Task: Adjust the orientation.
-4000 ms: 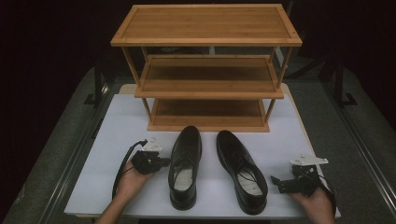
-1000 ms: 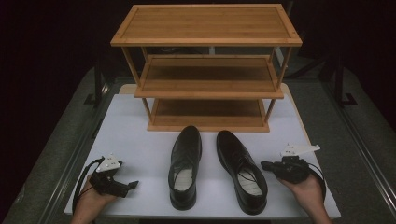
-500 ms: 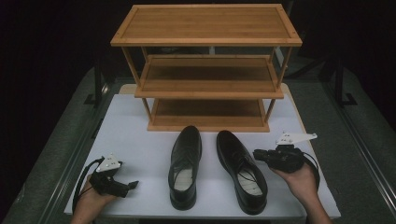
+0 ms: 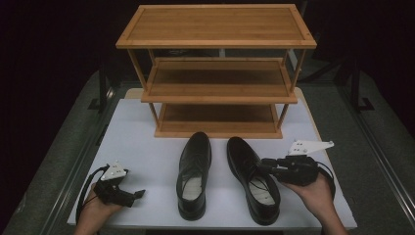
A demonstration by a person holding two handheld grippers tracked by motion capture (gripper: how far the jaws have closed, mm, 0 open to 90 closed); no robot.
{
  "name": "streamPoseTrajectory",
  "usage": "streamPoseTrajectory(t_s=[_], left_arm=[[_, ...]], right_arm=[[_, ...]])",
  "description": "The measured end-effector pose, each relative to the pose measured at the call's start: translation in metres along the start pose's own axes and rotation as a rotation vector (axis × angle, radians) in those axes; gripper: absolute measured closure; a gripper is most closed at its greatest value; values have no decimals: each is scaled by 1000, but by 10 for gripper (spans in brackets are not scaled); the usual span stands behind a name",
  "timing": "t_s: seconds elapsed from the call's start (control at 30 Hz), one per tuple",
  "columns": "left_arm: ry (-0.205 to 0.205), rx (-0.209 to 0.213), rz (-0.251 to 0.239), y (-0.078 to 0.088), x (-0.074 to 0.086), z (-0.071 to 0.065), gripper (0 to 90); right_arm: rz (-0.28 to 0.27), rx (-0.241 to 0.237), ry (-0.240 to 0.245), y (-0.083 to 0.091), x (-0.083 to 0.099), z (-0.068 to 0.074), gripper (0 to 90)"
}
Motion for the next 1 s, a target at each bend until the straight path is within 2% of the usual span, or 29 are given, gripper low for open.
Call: streamPoseTrajectory(t_s=[0.13, 0.27, 0.37, 0.5, 0.8, 1.0], left_arm=[[0, 0, 0, 0, 0, 0, 0], [0, 0, 0, 0, 0, 0, 0], [0, 0, 0, 0, 0, 0, 0], [-1, -1, 1, 0, 0, 0, 0], [-1, 0, 0, 0, 0, 0, 0], [-1, 0, 0, 0, 0, 0, 0]], right_arm=[[34, 15, 4, -9, 5, -1, 701], [28, 17, 9, -11, 7, -2, 813], [28, 44, 31, -9, 6, -1, 859], [16, 71, 33, -8, 4, -2, 864], [0, 82, 23, -12, -5, -4, 868], [-13, 89, 24, -21, -15, -7, 869]])
Point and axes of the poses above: each handheld gripper's, and its own axes: y roughly backward along the jaws, x roughly out of its underside, z roughly to its left, the point moved 8 cm from there along -y, roughly forward along the jaws, and after that the axes turned 9 degrees about -x, right-handed, at the moved point
